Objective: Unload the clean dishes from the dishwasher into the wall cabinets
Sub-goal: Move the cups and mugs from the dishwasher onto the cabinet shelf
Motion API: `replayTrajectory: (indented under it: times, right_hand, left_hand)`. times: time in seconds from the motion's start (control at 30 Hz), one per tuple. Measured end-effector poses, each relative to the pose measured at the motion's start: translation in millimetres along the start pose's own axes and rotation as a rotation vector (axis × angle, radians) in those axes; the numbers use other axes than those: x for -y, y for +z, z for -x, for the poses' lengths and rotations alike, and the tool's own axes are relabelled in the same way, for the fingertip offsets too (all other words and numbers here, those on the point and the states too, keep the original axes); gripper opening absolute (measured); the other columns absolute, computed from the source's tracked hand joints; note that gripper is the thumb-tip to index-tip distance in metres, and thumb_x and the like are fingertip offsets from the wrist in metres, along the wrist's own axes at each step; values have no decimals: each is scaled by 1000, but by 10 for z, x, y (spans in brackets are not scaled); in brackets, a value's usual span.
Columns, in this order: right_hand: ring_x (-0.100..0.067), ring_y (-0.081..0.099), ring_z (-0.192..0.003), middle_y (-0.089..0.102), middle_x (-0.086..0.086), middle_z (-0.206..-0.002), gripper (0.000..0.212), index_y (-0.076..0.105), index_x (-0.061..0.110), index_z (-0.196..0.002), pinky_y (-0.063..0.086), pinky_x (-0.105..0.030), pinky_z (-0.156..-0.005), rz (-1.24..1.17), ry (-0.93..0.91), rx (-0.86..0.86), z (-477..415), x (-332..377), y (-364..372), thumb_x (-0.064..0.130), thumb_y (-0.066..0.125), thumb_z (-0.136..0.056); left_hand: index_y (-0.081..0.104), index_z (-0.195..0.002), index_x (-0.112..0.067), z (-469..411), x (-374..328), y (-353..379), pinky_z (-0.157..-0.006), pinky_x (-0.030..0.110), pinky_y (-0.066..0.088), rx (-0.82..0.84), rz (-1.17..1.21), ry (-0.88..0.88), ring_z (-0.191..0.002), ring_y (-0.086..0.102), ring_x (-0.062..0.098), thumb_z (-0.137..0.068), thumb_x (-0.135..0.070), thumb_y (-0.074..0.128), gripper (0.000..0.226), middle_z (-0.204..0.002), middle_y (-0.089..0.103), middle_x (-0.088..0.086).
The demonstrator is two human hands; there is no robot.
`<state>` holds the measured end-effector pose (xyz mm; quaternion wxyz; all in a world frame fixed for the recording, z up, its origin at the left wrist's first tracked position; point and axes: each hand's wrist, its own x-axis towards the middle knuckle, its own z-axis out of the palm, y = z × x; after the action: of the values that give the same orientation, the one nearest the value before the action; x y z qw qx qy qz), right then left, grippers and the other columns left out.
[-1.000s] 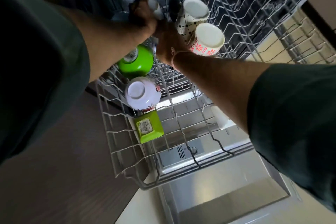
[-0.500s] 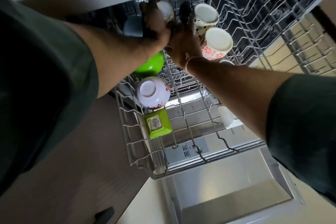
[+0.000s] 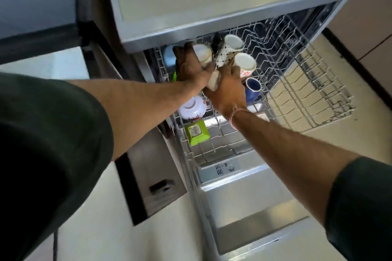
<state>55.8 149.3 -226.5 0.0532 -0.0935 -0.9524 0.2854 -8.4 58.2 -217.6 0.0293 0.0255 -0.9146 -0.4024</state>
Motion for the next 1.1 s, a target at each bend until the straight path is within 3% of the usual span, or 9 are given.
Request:
replayTrajectory:
  times: [0.13,0.27,0.37,0.47,0.63,0.7,0.87,1.1]
  right_hand:
    - [-31,61,-96,43,-9,-129,59,45,13,-126,56,-46,-82,10,44,-41,530,273,-235,38,73,-81]
    - [-26,59,-94,42,-4,-124,63,45,17,-123,57,-47,-82,-10,66,-68,1056,581,-493,42,76,-76]
    - [-20,56,-95,41,-2,-124,64,44,18,-125,58,-44,-82,-1,70,-87,1410,877,-738,46,75,-76]
    - [-19,55,-95,44,-3,-121,63,47,17,-122,57,-44,-79,27,45,-135,1722,1238,-965,51,74,-76]
    - [-23,61,-87,47,-4,-118,61,51,16,-118,57,-40,-72,33,-39,-161,2117,1981,-1175,52,73,-75]
    - [-24,61,-88,47,-4,-119,61,50,16,-119,57,-42,-74,34,-64,-132,2214,2270,-1169,53,71,-76]
    - [-23,60,-92,46,-2,-122,62,48,19,-121,52,-33,-74,65,-120,-36,2352,2790,-876,54,71,-75]
    - [-23,61,-92,46,0,-120,60,50,20,-123,51,-33,-78,18,-84,84,2216,3049,-51,51,73,-77]
  left_hand:
    - [50,-132,-10,483,-76,-453,-86,19,43,19,93,22,-102,45,13,-77,-23,79,63,-128,39,8]
    - [49,-135,-14,912,-161,-968,-68,7,34,103,101,89,-100,46,10,-79,-26,78,64,-123,40,5]
    - [45,-139,-16,1201,-262,-1395,-80,16,40,123,111,148,-103,47,11,-78,-31,77,70,-126,40,4]
    - [51,-131,-21,1434,-305,-1859,-93,31,48,89,176,177,-106,52,16,-72,-34,78,66,-120,41,0]
    - [59,-118,-27,1627,-157,-2637,-78,9,40,0,227,189,-93,42,-5,-69,-36,80,55,-114,48,-4]
    - [60,-116,-30,1668,-21,-2916,-73,5,35,-29,219,158,-95,42,-5,-68,-39,79,52,-114,51,-7]
    - [54,-118,-30,1761,460,-3422,-79,23,50,-81,210,19,-101,53,11,-71,-40,83,56,-118,49,-6]
    - [56,-128,-18,1547,1433,-3496,-75,23,45,-119,110,-77,-101,55,17,-68,-34,87,69,-123,54,4]
